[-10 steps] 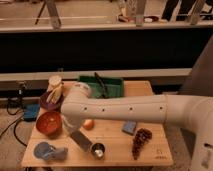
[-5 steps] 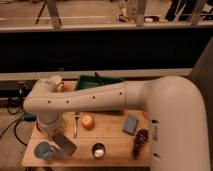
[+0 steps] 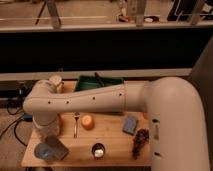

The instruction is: Place eraser in plastic cup

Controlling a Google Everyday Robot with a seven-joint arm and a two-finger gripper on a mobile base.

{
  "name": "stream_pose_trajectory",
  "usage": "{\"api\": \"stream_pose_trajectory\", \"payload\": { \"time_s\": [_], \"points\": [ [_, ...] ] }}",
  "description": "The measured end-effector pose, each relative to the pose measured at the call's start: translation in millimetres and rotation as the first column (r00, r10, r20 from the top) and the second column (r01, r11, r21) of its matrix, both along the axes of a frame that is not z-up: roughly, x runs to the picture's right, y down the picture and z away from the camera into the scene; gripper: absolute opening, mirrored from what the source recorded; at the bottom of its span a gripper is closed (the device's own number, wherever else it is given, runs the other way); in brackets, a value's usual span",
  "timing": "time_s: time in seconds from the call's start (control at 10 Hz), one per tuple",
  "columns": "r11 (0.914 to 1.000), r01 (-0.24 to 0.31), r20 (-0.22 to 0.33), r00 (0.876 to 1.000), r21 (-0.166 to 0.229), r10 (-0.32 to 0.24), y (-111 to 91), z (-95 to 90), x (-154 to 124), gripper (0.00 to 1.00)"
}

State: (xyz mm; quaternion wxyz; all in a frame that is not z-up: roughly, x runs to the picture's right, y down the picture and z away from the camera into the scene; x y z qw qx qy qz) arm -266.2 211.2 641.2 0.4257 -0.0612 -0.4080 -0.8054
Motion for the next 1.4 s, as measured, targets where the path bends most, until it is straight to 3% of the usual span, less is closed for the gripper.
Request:
{"api": "stream_pose_trajectory", "payload": {
  "time_s": [0.2,0.9,1.3,1.4],
  "points": [
    [0.9999,-0.012,0.023,1.000,-0.005,0.012,2.7,0.0,-11.2,0.00],
    [0.9994,0.028,0.023,0.999,-0.019,-0.028,4.5,7.1,-55.8,0.00],
    [0.9995,0.024,0.013,1.000,-0.019,-0.024,6.6,13.3,-62.6,0.00],
    [0.9995,0.025,0.011,1.000,-0.018,-0.025,7.5,15.0,-65.0,0.05]
  ]
}}
